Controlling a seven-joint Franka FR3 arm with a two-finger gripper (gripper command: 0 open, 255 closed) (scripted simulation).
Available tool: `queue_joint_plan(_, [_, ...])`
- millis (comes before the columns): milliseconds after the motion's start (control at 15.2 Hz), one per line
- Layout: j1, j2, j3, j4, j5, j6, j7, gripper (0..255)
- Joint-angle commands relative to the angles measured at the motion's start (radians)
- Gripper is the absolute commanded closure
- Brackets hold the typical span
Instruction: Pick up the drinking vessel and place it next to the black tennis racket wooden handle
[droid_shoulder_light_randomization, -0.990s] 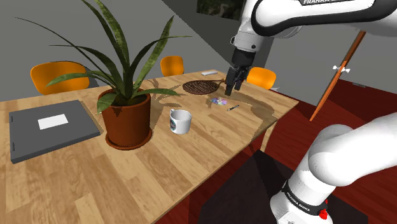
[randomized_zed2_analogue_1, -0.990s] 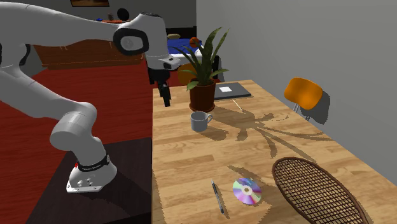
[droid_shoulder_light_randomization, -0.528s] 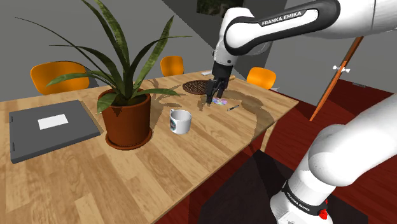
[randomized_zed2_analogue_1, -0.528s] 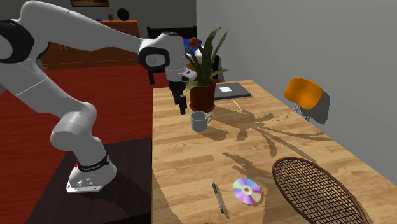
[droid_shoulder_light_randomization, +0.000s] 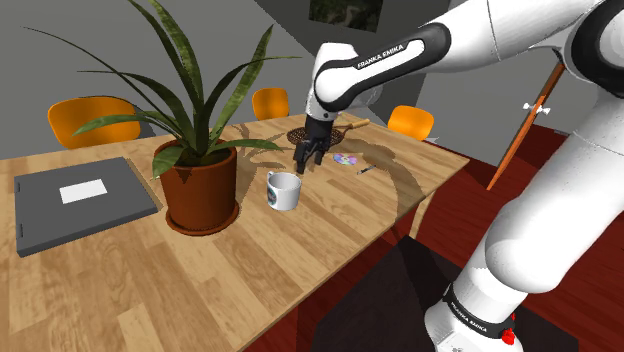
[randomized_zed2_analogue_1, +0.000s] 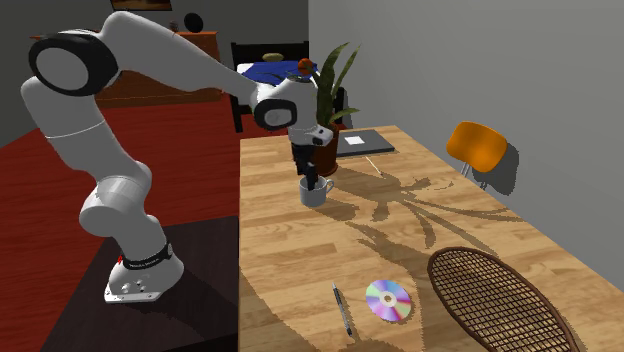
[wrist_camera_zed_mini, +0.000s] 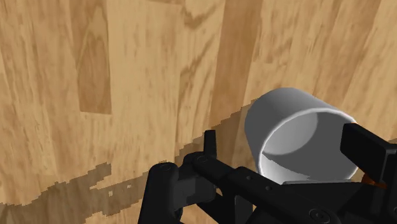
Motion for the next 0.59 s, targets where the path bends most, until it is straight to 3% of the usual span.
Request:
queue_joint_plan(0, [0.001, 0.093, 0.003, 0.057, -0.007, 0.039, 0.005, 0])
queue_joint_plan(132, [0.004, 0.170, 0.006, 0.107, -0.013, 0.069, 0.013, 0])
queue_joint_plan(528, [0.007, 0.219, 0.008, 0.080, -0.016, 0.144, 0.015, 0])
